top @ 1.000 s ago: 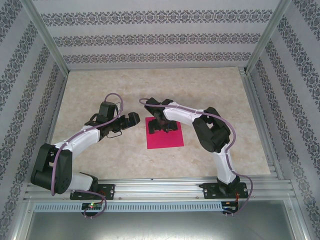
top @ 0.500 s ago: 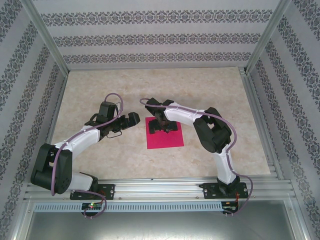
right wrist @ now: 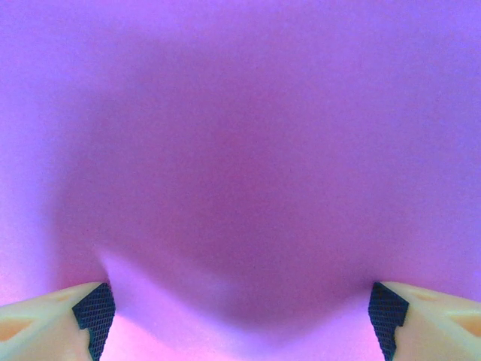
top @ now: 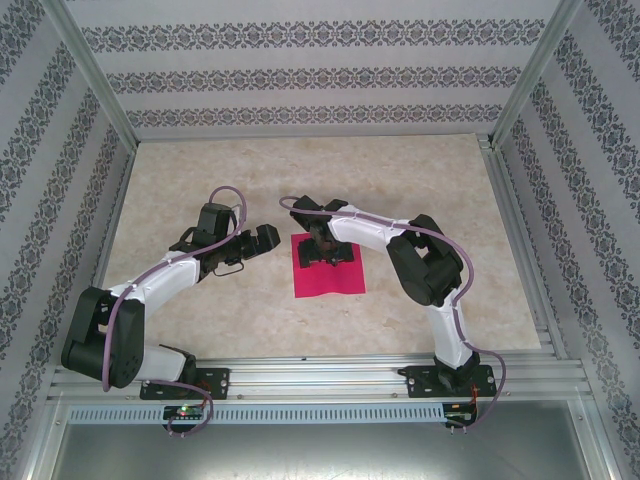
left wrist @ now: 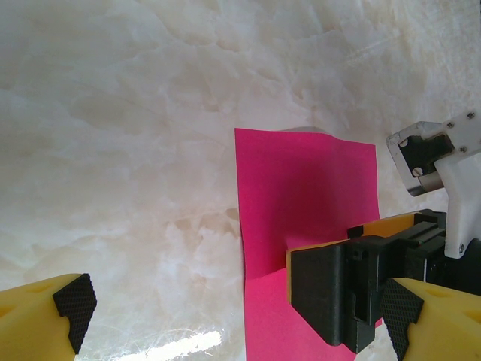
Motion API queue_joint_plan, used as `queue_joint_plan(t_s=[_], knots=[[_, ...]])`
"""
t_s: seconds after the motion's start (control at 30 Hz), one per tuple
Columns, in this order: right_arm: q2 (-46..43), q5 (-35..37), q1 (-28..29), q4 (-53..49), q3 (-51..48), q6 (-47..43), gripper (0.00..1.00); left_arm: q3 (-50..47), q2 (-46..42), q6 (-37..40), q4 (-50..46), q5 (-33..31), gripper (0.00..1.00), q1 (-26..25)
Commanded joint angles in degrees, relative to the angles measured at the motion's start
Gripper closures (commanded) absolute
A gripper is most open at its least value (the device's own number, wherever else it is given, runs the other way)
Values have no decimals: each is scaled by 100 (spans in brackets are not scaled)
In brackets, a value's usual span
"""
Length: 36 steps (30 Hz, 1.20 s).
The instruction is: Fold a paper plane with a square sheet of paper (pick it up from the middle)
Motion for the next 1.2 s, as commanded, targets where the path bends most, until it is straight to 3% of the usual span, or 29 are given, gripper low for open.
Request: queue_joint_plan(t_s=[0.0, 0.17, 0.33, 0.43, 0.57, 0.7, 0.9, 1.0, 1.17], knots=[[203, -297, -50, 167, -229, 95, 16, -47, -122, 20, 109, -31, 0, -17], [42, -387, -58, 217, -124, 104, 27, -26, -154, 24, 68, -30, 0, -17], [-215, -345, -84, 252, -73, 114, 52, -3, -200, 62, -15, -78, 0, -17], [-397, -327, -101, 308, -136, 152, 61, 4, -240, 80, -55, -104, 0, -20], [-787, -602, -141, 666, -365, 207, 64, 17, -290, 133, -153, -169, 0, -14], [-1294, -1345, -231, 1492, -760, 390, 65, 23, -378, 134, -218, -296, 0, -19], [-1949, -2970, -588, 4209, -2019, 1470, 64, 38, -524, 61, -229, -424, 0, -13], [-1920, -3177, -812, 5232, -2606, 2116, 61, 47, -553, 15, -184, -375, 0, -15], [-1701, -3074, -989, 5776, -3262, 2446, 57, 46, -501, 37, -136, -140, 0, -22]])
